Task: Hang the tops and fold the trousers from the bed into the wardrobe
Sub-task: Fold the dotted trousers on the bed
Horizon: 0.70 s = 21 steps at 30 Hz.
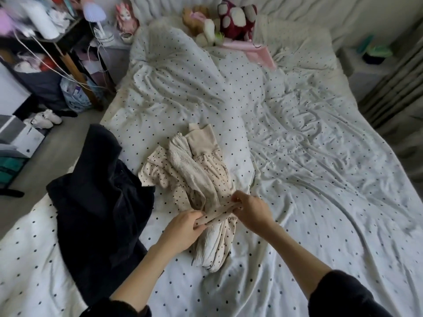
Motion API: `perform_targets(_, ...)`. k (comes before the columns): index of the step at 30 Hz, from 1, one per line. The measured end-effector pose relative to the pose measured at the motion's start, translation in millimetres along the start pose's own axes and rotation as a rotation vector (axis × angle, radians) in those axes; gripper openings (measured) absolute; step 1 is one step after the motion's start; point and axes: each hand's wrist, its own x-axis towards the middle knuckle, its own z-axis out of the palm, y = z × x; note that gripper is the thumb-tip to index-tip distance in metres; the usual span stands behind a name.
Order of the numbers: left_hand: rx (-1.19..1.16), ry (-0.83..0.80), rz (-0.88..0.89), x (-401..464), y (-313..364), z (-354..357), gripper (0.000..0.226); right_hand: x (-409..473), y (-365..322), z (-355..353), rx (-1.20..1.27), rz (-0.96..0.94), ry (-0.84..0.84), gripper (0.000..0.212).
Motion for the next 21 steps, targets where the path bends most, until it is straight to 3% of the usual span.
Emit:
perform_targets(7, 0.119, 0.083, -0.023, -56.5, 41.4, -44.0, 0.009, -73.4, 9.0, -95.6, 0.184, 0.204, 0.247, 0.016)
perform_targets(9, 0.086, 0.078, -0.027, -66.9, 56.0, -58.8, 0.023, -92.7, 16.4, -115.8, 0.254, 0.259, 0.325, 0.019)
perform_targets(13, -0.036, -0.267, -0.061, -92.7, 106.3, -70.0, 0.023, -140.2, 22.0, -151.2, 0.394, 0.250, 0.448, 0.016)
perform_targets(15, -0.053, -0.324, -0.059, -93.5, 123.2, -60.4, 0.024, -157.2, 23.6, -158.6, 0.439, 0.199, 0.446, 0.018)
perform_targets(17, -0.207, -0.232, -0.111, -91.8, 142.0, -46.3, 0.035, -182.3, 25.1, -161.7, 0.414, 0.124, 0.381, 0.020)
perform_targets(19, -0.585, -0.174, -0.297, -84.3, 154.1, -32.9, 0.040, -202.3, 26.3, -157.1, 0.372, 0.057, 0.293, 0.019)
perform_targets(21, -0.955, -0.228, -0.473, -83.0, 166.7, -18.2, 0.041, -221.2, 29.8, -146.4, 0.352, 0.013, 0.203, 0.021)
